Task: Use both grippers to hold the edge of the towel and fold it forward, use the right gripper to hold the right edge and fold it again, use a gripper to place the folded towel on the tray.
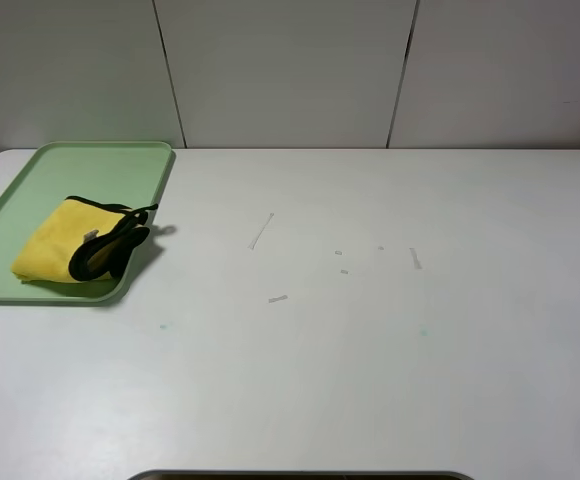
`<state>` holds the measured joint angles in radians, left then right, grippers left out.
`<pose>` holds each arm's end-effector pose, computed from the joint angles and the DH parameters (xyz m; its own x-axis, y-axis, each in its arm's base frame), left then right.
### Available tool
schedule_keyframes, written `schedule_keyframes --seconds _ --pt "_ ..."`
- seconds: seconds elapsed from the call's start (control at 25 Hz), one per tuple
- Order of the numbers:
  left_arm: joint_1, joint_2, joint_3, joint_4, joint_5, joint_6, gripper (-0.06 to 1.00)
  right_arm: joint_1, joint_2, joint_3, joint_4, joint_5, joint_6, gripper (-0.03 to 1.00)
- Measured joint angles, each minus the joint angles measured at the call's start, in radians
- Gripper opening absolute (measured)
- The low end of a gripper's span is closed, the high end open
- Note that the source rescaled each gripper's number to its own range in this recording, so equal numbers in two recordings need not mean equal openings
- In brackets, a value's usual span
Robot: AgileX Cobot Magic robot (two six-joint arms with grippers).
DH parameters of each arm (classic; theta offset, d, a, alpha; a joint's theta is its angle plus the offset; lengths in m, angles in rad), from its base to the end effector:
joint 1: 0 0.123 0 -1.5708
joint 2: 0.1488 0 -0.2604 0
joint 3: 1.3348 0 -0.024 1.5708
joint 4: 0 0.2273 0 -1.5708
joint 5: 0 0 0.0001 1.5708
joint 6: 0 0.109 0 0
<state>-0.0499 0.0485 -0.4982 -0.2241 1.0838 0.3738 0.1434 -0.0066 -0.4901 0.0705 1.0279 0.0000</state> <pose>0.0184 -0.0224 0.2562 -0.4347 0.2812 -0.8555 0.3447 0.9296 0.1304 0.0158 0.0089 0.2585 -0.4310 -0.0255 -0.9020 -0.1810 0.9817 0.0588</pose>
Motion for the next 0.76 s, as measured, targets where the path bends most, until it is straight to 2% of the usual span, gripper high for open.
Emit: schedule_keyframes --seconds 0.12,0.76 --pt "0.0 -0.051 0.0 -0.002 0.003 0.0 1.0 0.0 0.0 0.0 0.0 0.0 0.0 1.0" --pt "0.0 -0.052 0.0 -0.002 0.003 -0.008 1.0 0.0 0.0 0.0 0.0 0.0 0.0 1.0"
